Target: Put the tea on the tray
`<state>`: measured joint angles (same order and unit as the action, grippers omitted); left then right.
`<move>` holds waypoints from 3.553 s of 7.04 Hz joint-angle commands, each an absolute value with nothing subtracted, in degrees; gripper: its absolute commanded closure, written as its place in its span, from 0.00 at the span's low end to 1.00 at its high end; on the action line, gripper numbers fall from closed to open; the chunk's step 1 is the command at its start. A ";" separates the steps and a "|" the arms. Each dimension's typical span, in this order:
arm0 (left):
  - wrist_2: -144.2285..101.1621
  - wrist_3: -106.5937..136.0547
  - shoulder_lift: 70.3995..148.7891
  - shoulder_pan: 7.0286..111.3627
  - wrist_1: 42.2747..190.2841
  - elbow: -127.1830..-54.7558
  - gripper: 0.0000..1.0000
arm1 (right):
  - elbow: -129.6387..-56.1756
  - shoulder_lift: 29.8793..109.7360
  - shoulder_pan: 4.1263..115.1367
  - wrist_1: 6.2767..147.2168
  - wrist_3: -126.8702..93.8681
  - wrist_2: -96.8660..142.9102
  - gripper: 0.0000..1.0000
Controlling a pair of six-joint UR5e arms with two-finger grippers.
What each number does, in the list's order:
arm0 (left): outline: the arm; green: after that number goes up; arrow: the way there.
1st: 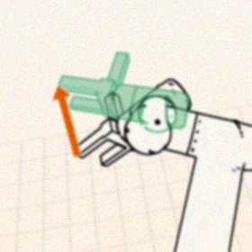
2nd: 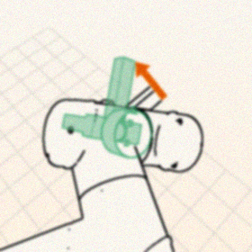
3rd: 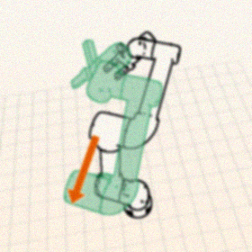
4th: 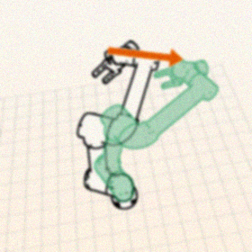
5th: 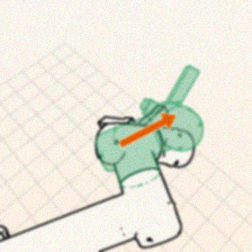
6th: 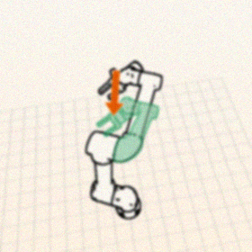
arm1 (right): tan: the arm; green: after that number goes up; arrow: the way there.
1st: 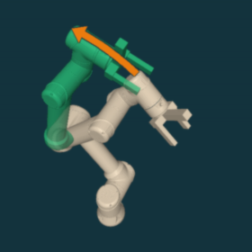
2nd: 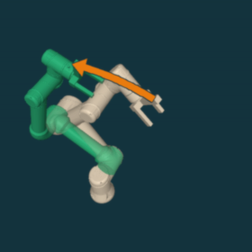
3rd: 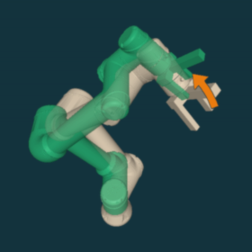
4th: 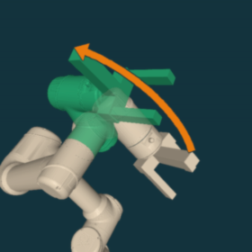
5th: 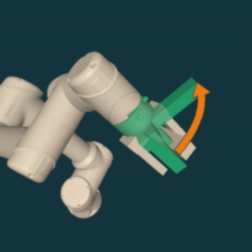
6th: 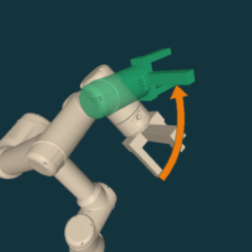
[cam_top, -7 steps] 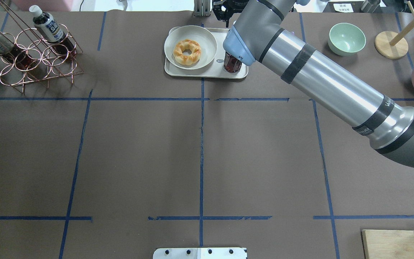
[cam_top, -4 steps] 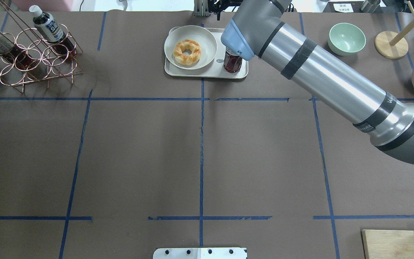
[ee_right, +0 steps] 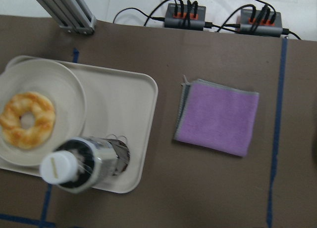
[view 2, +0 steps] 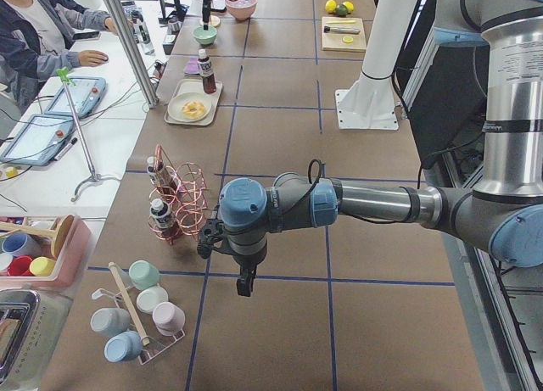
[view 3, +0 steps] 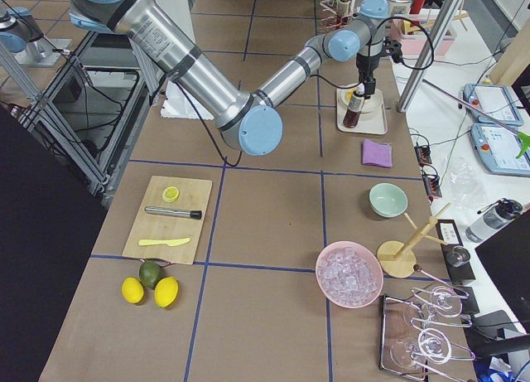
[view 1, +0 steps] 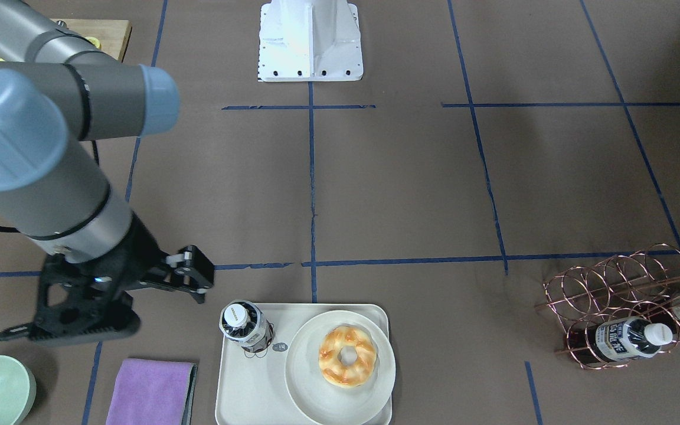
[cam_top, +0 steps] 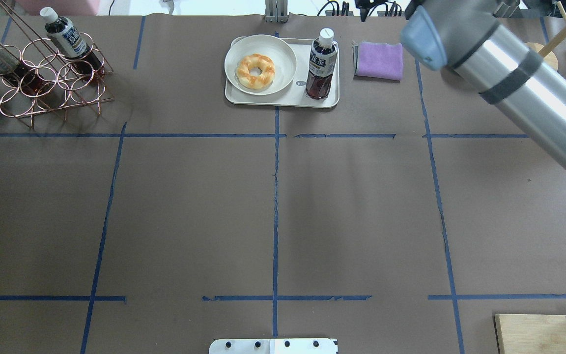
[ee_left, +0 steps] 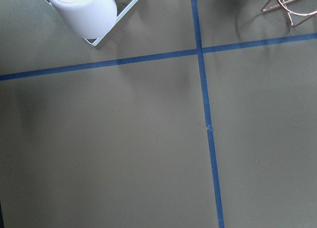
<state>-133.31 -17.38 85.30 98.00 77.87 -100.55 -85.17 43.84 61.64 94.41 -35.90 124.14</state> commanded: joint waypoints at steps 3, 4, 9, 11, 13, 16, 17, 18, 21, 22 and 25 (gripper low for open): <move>-132.54 -8.84 84.82 97.82 77.78 -100.90 0.00 | -105.00 67.87 70.03 106.88 -12.34 129.52 0.00; -132.80 -8.18 84.81 96.60 77.78 -100.81 0.00 | -107.73 74.99 71.09 106.61 -7.78 129.72 0.00; -132.45 -8.26 84.81 87.01 77.69 -99.84 0.00 | -107.75 102.71 83.30 98.81 5.80 129.55 0.00; -132.37 -8.09 84.64 87.01 77.52 -99.59 0.00 | -107.58 104.06 83.41 97.03 4.75 130.78 0.00; -132.10 -8.00 82.98 87.27 76.90 -100.63 0.00 | -107.75 103.63 83.41 94.42 2.13 130.87 0.00; -130.27 -8.00 82.88 87.54 76.99 -101.34 0.00 | -107.93 103.45 83.41 92.20 -0.70 131.04 0.00; -129.82 -8.00 82.71 87.45 76.91 -101.34 0.00 | -107.93 103.45 83.41 92.11 -0.44 131.04 0.00; -129.81 -8.00 82.71 87.45 76.99 -101.34 0.00 | -107.84 103.45 83.41 92.11 -0.44 131.04 0.00; -129.81 -8.00 82.71 87.45 76.99 -101.87 0.00 | -107.75 103.45 83.41 92.11 -0.53 130.96 0.00; -129.73 -8.00 82.71 87.45 76.99 -101.87 0.00 | -107.32 103.45 83.41 92.11 -0.53 131.04 0.00; -129.81 -8.00 82.71 87.45 76.99 -102.13 0.00 | -106.79 103.45 83.32 92.11 -0.53 131.04 0.00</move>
<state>-129.81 -8.00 82.70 87.45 76.99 -102.08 -106.86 103.45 83.39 92.11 -0.53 131.04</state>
